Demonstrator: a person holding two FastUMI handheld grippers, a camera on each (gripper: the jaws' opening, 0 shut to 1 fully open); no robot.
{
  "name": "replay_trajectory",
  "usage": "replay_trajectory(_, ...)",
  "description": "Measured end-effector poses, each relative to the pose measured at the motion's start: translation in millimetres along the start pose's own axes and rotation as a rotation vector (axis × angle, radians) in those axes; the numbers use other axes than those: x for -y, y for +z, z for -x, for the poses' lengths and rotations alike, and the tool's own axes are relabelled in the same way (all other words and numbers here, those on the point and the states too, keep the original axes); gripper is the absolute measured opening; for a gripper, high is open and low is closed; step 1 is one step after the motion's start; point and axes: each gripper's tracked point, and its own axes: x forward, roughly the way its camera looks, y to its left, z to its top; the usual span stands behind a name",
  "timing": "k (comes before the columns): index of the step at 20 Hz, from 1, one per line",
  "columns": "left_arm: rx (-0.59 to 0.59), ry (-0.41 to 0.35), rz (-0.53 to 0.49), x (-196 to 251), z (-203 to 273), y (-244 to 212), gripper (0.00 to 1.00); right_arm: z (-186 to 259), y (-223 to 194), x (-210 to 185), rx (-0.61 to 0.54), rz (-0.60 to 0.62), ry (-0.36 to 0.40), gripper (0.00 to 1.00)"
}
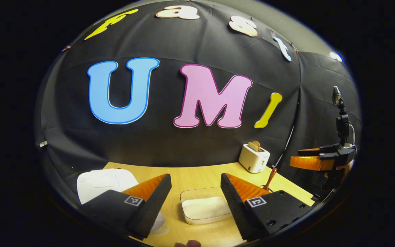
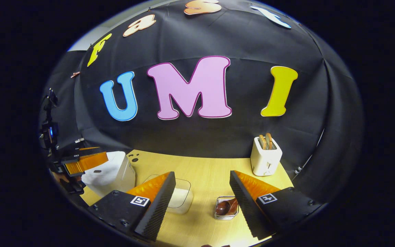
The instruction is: Close the left gripper, press the button to open the rice cooker; take a wooden spoon from the chopstick holder with the right hand, scoop a spoonful of rice and pour it into the rice cooker, then put the wooden spoon back into the chopstick holder.
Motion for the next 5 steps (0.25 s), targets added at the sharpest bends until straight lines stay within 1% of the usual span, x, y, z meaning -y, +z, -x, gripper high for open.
replay_trajectory(5,-0.015,-0.002,-0.009,3.3,4.1,-3.2,0.94,2.7,-4.0,5.1,-0.010,-0.009,-0.009,0.98)
